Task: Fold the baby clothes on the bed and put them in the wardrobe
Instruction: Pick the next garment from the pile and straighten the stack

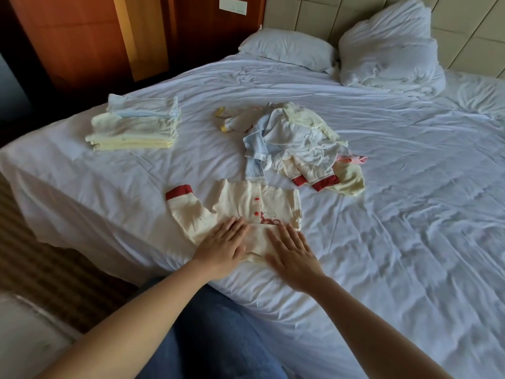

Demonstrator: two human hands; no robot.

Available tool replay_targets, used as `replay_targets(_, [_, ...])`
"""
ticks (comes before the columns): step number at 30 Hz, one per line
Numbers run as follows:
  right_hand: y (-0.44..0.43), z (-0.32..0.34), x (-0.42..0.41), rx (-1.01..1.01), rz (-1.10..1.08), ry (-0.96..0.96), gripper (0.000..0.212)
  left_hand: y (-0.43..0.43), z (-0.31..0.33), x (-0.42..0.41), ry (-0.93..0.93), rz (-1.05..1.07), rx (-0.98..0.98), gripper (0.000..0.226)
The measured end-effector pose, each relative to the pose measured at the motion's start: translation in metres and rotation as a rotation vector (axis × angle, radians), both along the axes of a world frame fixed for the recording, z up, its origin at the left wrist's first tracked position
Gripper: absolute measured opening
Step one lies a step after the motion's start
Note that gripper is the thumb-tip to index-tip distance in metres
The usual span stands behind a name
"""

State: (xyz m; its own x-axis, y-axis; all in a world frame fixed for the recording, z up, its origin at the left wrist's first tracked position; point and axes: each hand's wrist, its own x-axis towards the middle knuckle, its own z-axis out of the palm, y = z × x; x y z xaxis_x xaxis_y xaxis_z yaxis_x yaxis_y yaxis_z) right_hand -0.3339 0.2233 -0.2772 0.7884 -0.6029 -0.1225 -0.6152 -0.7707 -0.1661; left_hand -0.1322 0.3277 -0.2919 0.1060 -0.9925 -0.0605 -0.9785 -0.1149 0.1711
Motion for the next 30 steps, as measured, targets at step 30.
replay_targets(30, [0.01, 0.042, 0.282, 0.031, 0.484, 0.129, 0.065, 0.09, -0.04, 0.061, 0.126, -0.053, -0.566, 0.038])
